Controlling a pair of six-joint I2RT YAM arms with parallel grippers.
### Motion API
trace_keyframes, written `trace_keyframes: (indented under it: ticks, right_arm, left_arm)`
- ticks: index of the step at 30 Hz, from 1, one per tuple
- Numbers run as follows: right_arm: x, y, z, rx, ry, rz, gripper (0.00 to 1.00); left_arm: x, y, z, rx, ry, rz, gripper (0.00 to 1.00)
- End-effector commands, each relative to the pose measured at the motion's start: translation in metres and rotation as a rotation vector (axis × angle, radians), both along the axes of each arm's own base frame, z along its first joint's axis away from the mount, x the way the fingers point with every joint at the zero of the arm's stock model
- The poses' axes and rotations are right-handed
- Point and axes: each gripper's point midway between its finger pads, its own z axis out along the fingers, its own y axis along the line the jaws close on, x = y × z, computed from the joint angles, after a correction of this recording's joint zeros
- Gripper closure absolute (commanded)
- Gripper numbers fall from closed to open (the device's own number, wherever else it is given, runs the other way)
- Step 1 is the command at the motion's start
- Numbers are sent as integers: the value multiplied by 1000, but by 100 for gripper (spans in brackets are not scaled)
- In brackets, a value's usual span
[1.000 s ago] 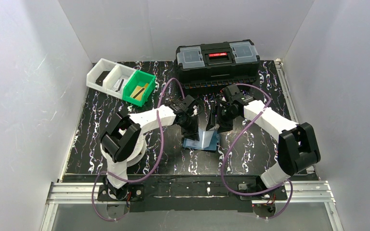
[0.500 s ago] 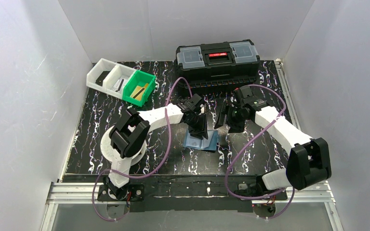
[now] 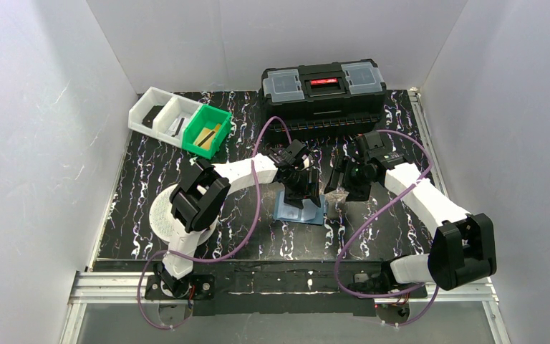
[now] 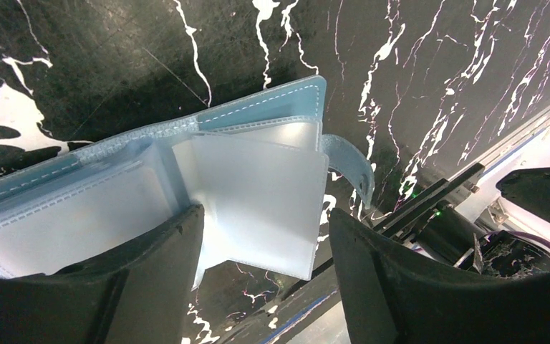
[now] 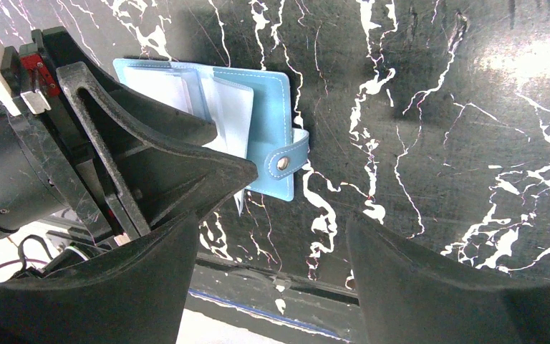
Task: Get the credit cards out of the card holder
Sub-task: Remove the credit card from the card holder.
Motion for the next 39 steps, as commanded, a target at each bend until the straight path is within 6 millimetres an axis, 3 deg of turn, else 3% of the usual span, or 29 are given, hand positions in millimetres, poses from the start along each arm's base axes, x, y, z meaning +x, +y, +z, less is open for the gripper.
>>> trace_keyframes:
  ticks: [1, 10, 17, 25, 29, 33, 36, 39]
  right_arm:
    - [2, 0, 5, 7, -18, -1, 18]
    - [7, 3, 14, 19, -25, 12, 18]
    - [7, 9, 17, 41, -22, 24, 19]
    - [8, 13, 25, 43, -38, 27, 21]
    - [8, 21, 30, 31, -47, 53, 22]
    - [8, 38, 33, 28, -50, 84, 31]
    - [8, 47, 36, 29, -50, 97, 38]
    - [9, 47, 37, 27, -53, 89, 39]
  left_arm:
    - [3, -9, 16, -36, -24, -17, 35]
    - [0, -7, 37, -67, -44, -26, 33]
    - [4, 6, 53, -77, -76, -7, 30]
    - [7, 8, 57, -97, -65, -5, 33]
    - [20, 34, 61, -53, -99, 62, 33]
    - [27, 53, 61, -64, -82, 98, 38]
    - [24, 48, 62, -104, -69, 70, 44]
    - [18, 32, 62, -165, -41, 38, 48]
